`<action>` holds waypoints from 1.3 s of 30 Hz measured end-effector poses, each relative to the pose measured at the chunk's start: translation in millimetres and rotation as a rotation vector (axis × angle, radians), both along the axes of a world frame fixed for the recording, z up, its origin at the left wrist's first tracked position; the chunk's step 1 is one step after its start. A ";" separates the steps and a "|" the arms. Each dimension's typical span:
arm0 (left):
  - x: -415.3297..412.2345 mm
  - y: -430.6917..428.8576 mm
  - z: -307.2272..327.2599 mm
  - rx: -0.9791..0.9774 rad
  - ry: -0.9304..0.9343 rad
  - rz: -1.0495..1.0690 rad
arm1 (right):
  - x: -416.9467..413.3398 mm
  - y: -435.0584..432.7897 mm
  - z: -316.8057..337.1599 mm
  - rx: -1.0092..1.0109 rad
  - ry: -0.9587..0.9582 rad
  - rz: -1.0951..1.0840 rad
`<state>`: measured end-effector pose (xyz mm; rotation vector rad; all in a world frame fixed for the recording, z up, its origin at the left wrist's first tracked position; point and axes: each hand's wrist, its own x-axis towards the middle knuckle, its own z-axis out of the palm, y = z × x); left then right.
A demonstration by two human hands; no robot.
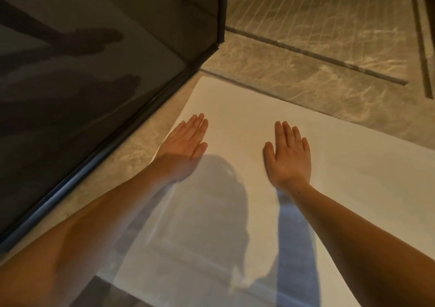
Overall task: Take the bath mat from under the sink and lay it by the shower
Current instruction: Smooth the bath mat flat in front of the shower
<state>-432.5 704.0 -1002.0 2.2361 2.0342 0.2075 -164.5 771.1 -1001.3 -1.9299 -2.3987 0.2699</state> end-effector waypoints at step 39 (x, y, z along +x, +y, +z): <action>25.7 -94.3 -5.3 0.004 -0.036 -0.113 | -3.7 -104.6 -0.3 -0.029 0.040 -0.096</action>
